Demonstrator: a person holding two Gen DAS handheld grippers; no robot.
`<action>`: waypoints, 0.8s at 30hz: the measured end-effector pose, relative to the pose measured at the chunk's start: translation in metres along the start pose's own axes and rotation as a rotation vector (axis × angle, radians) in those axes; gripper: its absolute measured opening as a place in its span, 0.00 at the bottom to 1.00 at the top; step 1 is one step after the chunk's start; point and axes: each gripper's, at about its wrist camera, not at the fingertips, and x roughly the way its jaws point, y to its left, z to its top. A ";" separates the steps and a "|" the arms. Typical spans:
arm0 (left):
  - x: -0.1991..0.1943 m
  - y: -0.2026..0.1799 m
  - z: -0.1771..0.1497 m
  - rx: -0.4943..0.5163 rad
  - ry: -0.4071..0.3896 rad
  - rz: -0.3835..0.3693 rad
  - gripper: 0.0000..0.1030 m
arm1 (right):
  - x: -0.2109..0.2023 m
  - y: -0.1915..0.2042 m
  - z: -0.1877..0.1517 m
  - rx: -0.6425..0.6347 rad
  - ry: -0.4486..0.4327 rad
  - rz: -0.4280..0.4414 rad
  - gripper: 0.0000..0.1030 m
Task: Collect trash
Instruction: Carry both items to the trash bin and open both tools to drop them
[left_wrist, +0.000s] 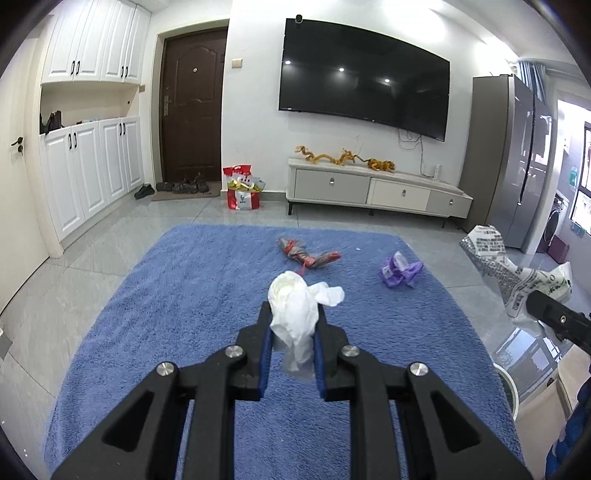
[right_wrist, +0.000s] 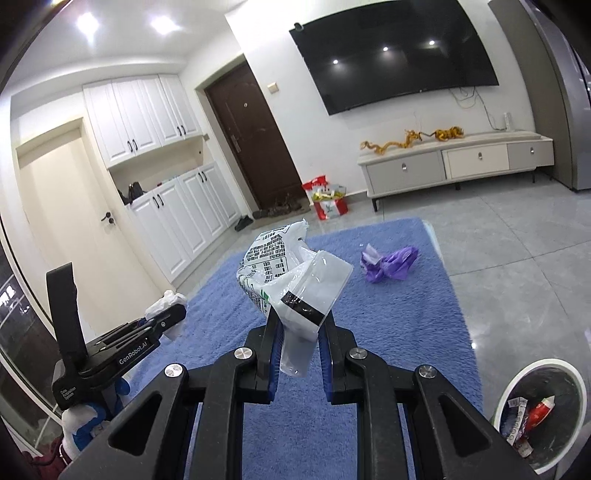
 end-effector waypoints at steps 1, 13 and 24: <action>-0.002 -0.002 0.000 0.003 -0.003 -0.001 0.17 | -0.005 0.001 -0.002 0.001 -0.007 -0.001 0.17; -0.015 -0.031 0.000 0.051 -0.026 -0.020 0.17 | -0.048 -0.019 -0.007 0.026 -0.078 -0.036 0.17; -0.006 -0.066 -0.001 0.130 -0.012 -0.049 0.17 | -0.066 -0.047 -0.012 0.089 -0.108 -0.085 0.17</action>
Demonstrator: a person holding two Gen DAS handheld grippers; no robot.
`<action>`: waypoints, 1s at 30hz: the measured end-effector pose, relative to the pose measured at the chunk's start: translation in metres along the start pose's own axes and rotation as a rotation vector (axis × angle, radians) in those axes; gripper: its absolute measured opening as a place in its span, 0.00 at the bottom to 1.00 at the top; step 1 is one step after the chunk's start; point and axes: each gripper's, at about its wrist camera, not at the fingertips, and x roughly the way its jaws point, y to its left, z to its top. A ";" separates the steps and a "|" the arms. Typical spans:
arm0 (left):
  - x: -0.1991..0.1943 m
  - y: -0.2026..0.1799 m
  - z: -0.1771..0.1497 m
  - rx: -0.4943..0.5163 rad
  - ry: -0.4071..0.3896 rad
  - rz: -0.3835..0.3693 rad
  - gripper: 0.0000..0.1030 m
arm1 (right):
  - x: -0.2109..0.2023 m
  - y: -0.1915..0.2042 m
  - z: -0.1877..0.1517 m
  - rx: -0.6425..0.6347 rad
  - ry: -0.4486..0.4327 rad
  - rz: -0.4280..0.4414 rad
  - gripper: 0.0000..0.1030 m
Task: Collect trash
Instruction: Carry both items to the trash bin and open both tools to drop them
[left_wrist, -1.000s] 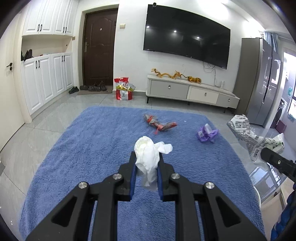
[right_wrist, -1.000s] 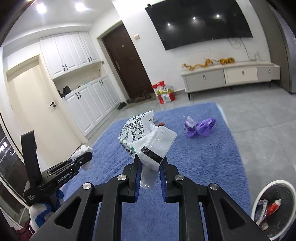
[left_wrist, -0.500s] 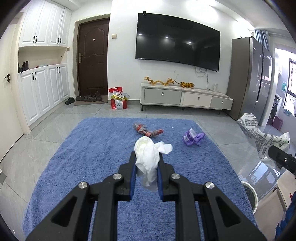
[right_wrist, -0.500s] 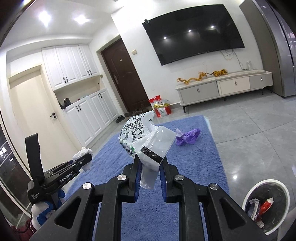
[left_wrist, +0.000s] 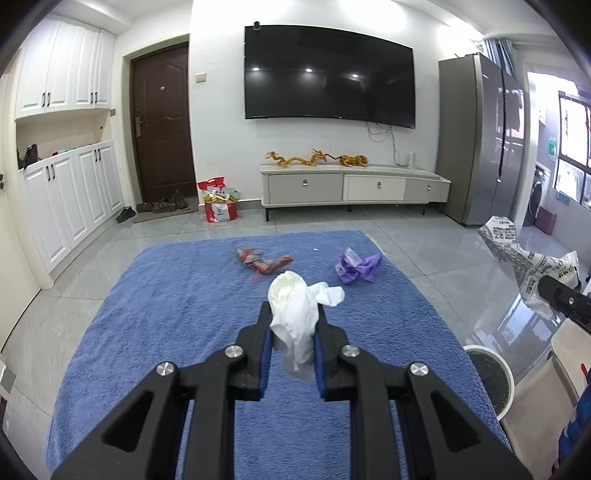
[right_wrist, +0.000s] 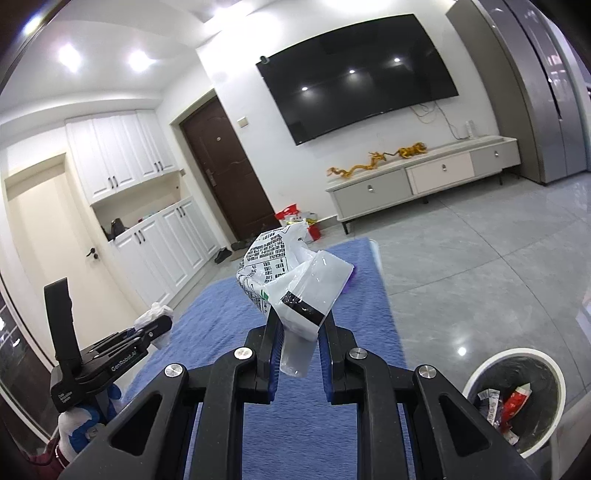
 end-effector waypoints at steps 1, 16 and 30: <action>0.002 -0.003 0.001 0.009 0.001 -0.003 0.17 | -0.001 -0.003 0.000 0.004 -0.003 -0.006 0.17; 0.044 -0.098 0.001 0.189 0.070 -0.131 0.17 | -0.022 -0.081 -0.003 0.127 -0.041 -0.150 0.17; 0.096 -0.237 -0.021 0.397 0.219 -0.367 0.20 | -0.015 -0.190 -0.050 0.309 0.076 -0.356 0.18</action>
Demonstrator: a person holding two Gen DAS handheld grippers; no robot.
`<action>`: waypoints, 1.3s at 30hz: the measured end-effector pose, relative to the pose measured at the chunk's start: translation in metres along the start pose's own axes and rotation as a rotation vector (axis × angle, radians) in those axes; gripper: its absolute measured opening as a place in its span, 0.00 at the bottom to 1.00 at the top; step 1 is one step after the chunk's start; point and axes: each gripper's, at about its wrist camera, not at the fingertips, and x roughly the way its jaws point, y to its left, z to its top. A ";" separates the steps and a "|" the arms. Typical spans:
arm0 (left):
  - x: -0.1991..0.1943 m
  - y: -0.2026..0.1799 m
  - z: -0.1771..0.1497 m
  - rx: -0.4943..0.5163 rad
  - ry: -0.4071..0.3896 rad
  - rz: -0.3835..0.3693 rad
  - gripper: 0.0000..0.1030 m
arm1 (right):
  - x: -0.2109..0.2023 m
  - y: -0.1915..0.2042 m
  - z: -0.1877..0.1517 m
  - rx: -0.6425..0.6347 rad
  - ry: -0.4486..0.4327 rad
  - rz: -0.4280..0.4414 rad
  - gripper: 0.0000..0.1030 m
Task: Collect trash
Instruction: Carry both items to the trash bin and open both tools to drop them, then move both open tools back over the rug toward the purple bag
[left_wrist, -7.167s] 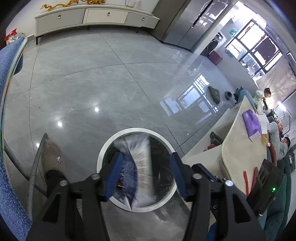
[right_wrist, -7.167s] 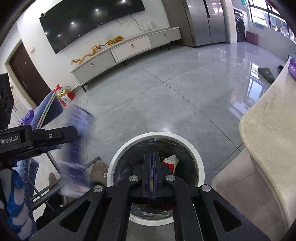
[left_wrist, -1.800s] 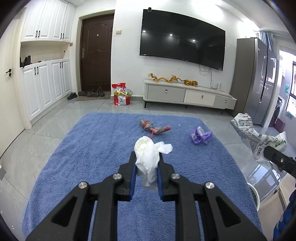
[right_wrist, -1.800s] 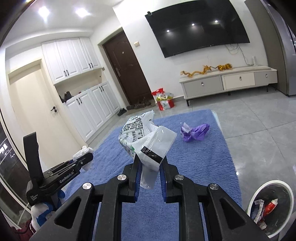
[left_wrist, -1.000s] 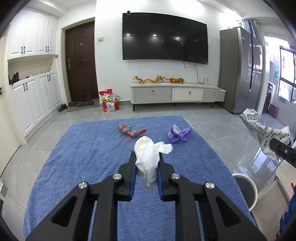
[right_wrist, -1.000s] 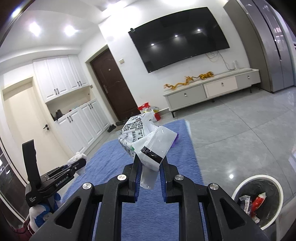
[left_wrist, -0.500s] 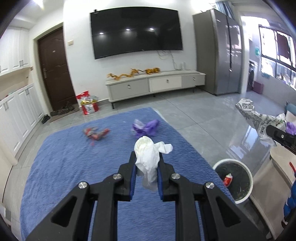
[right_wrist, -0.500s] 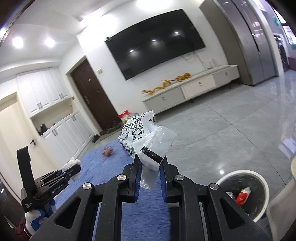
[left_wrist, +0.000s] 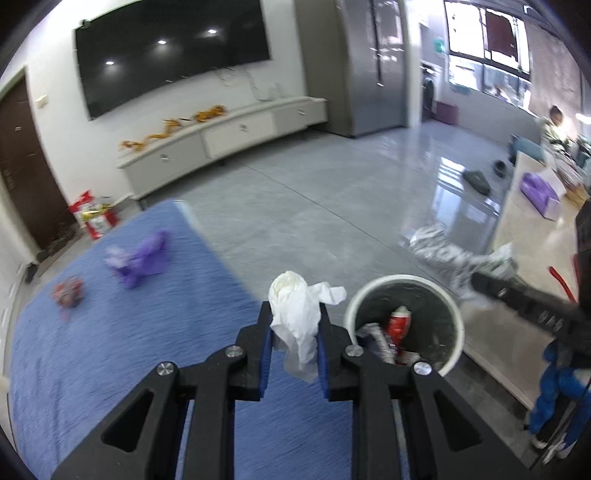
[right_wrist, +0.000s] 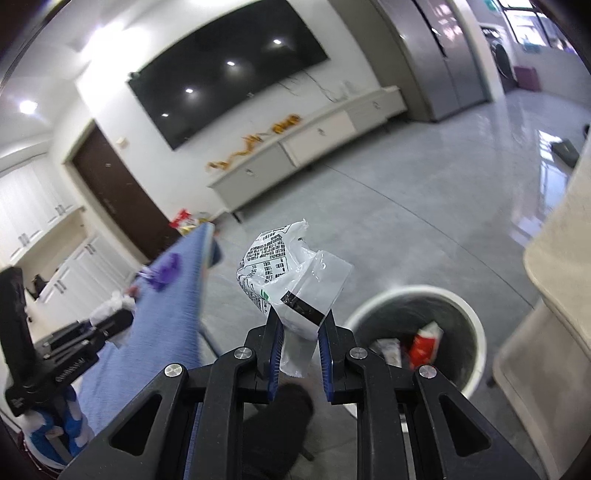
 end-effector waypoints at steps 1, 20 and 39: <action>0.009 -0.008 0.004 0.007 0.014 -0.026 0.20 | 0.005 -0.006 -0.002 0.009 0.010 -0.015 0.18; 0.091 -0.067 0.044 -0.063 0.146 -0.282 0.48 | 0.049 -0.089 -0.017 0.094 0.112 -0.207 0.21; 0.035 -0.040 0.031 -0.081 0.049 -0.220 0.49 | -0.002 -0.057 -0.007 0.054 0.045 -0.174 0.31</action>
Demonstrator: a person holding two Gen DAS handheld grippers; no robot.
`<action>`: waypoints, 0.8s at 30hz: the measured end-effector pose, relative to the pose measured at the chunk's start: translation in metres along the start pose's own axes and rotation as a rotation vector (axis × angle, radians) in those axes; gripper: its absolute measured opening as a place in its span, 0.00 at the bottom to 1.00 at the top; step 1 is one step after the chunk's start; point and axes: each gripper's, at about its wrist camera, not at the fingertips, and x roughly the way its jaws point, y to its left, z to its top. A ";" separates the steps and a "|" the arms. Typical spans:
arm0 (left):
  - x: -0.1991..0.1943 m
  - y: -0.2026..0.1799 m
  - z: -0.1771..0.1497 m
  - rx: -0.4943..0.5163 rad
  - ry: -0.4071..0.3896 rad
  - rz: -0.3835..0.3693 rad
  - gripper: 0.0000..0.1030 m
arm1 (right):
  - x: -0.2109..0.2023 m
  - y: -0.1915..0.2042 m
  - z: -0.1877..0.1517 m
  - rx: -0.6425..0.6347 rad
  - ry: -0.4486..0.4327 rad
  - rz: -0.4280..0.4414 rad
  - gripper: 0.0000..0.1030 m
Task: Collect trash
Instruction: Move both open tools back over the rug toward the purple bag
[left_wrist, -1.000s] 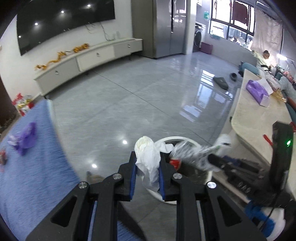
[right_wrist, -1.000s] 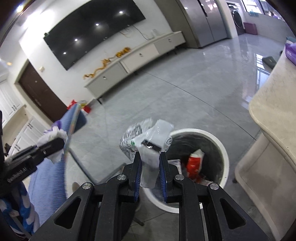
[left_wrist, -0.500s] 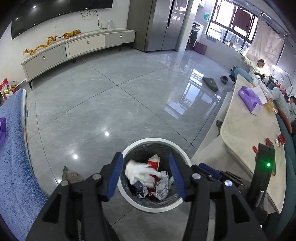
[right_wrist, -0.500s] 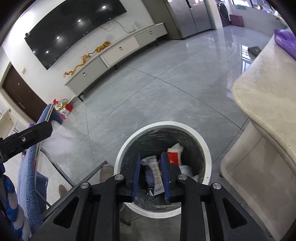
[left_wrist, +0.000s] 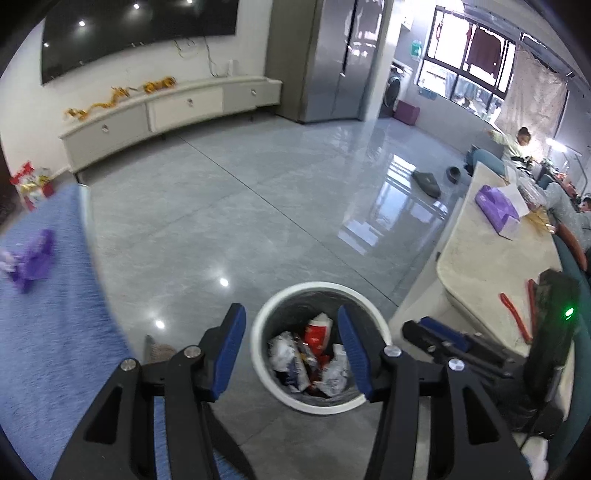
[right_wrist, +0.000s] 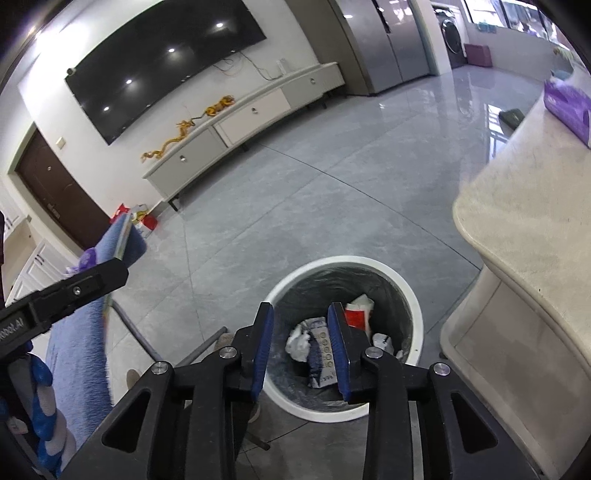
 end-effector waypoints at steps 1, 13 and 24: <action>-0.008 0.005 -0.003 -0.001 -0.017 0.022 0.49 | -0.003 0.006 0.002 -0.012 -0.006 0.008 0.32; -0.097 0.069 -0.054 -0.014 -0.137 0.331 0.49 | -0.035 0.116 0.003 -0.226 -0.042 0.151 0.38; -0.183 0.144 -0.096 -0.187 -0.218 0.526 0.68 | -0.040 0.220 -0.029 -0.433 0.000 0.294 0.41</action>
